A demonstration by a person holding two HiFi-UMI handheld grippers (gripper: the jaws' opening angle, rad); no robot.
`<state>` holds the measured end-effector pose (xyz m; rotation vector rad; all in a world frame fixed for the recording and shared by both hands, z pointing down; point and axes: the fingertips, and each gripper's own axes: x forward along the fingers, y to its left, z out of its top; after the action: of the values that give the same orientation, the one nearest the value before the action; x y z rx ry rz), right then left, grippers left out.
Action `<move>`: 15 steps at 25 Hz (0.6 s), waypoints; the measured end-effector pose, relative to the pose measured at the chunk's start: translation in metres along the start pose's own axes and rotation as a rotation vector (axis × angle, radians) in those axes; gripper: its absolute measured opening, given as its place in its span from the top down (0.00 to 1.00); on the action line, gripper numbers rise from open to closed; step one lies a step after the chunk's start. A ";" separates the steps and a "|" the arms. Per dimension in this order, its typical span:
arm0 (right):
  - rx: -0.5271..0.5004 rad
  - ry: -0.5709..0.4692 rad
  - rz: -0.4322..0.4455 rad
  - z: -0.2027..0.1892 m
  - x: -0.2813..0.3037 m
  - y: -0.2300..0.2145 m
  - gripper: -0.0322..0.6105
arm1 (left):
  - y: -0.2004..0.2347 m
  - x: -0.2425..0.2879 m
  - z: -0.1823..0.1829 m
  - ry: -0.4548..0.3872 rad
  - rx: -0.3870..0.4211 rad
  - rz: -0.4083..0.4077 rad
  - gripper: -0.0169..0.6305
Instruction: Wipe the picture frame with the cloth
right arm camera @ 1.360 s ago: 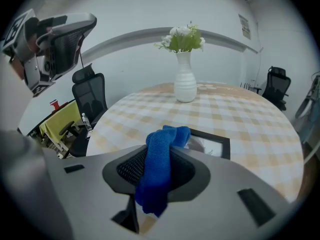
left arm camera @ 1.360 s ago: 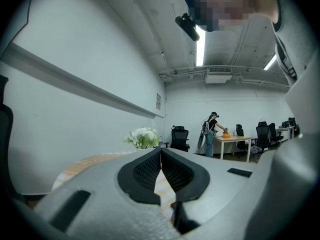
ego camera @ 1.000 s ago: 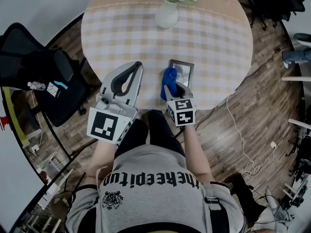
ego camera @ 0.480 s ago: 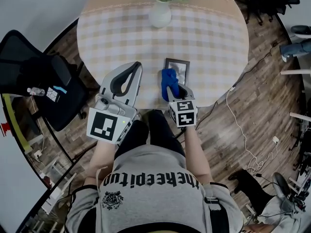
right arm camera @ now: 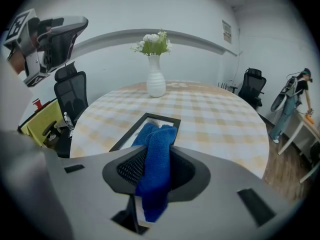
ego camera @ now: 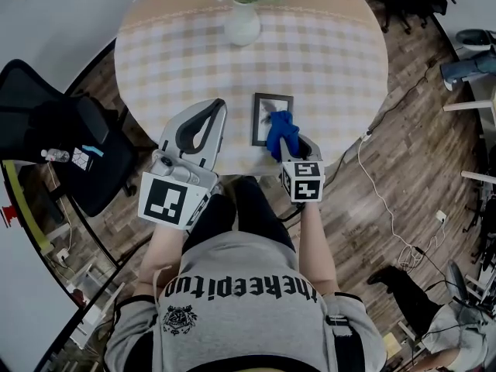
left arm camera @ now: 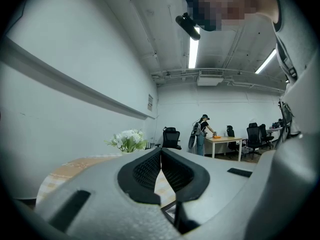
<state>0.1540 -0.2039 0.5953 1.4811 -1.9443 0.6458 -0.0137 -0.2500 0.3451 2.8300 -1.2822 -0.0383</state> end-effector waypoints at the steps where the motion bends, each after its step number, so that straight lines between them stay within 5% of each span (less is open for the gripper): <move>1: -0.004 0.000 -0.008 0.000 -0.001 -0.002 0.77 | -0.001 0.001 0.000 -0.001 0.000 -0.003 0.95; 15: 0.062 -0.055 -0.034 -0.002 -0.013 -0.015 0.77 | -0.016 0.002 0.003 -0.006 0.014 -0.033 0.95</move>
<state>0.1717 -0.1978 0.5880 1.5822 -1.9515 0.6621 -0.0005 -0.2409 0.3412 2.8644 -1.2423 -0.0389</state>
